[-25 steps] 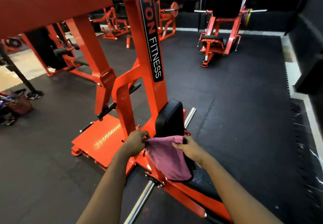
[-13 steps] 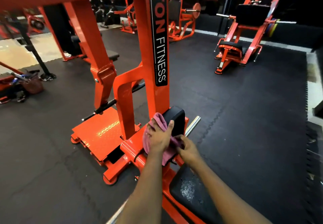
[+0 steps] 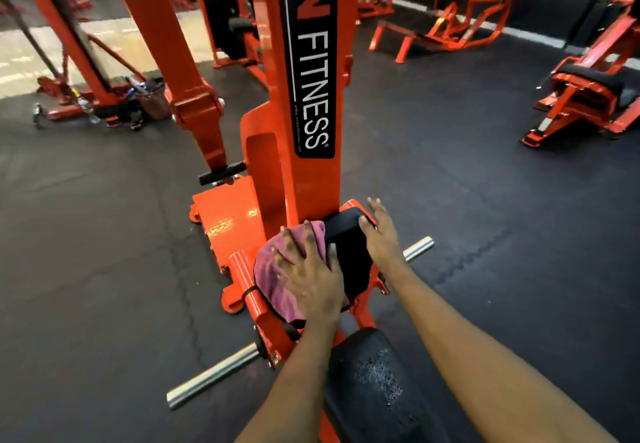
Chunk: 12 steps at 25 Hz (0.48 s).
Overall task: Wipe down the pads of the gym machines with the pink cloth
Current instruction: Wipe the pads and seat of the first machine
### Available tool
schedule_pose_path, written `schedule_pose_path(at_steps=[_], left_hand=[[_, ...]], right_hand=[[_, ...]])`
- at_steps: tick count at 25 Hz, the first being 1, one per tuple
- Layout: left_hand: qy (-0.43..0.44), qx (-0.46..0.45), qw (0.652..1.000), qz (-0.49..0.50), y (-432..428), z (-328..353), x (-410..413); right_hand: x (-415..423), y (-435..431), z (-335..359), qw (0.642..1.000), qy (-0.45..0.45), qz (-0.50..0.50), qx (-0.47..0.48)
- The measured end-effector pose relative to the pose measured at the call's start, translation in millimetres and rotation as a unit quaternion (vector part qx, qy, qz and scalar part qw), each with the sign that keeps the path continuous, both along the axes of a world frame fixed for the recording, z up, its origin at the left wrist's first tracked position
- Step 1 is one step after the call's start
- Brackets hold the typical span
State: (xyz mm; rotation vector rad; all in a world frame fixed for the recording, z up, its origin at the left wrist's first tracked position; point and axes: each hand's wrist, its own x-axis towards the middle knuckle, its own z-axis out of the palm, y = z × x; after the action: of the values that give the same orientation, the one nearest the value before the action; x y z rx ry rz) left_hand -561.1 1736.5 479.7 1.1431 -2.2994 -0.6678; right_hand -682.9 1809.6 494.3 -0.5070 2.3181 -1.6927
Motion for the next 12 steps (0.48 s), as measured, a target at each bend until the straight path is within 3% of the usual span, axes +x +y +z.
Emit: schedule_pose_path(at_steps=[2, 6, 12], left_hand=[[-0.005, 0.003, 1.000, 0.004, -6, -3, 2], [0.089, 0.015, 0.996, 0.011, -20, -12, 13], [0.245, 0.187, 0.944, 0.118, -19, -42, 24]], right_hand=[[-8, -11, -7, 0.999, 0.023, 0.022, 0.011], [-2, -11, -30, 0.994, 0.108, 0.008, -0.006], [-4, -5, -32, 0.991, 0.125, 0.028, 0.032]])
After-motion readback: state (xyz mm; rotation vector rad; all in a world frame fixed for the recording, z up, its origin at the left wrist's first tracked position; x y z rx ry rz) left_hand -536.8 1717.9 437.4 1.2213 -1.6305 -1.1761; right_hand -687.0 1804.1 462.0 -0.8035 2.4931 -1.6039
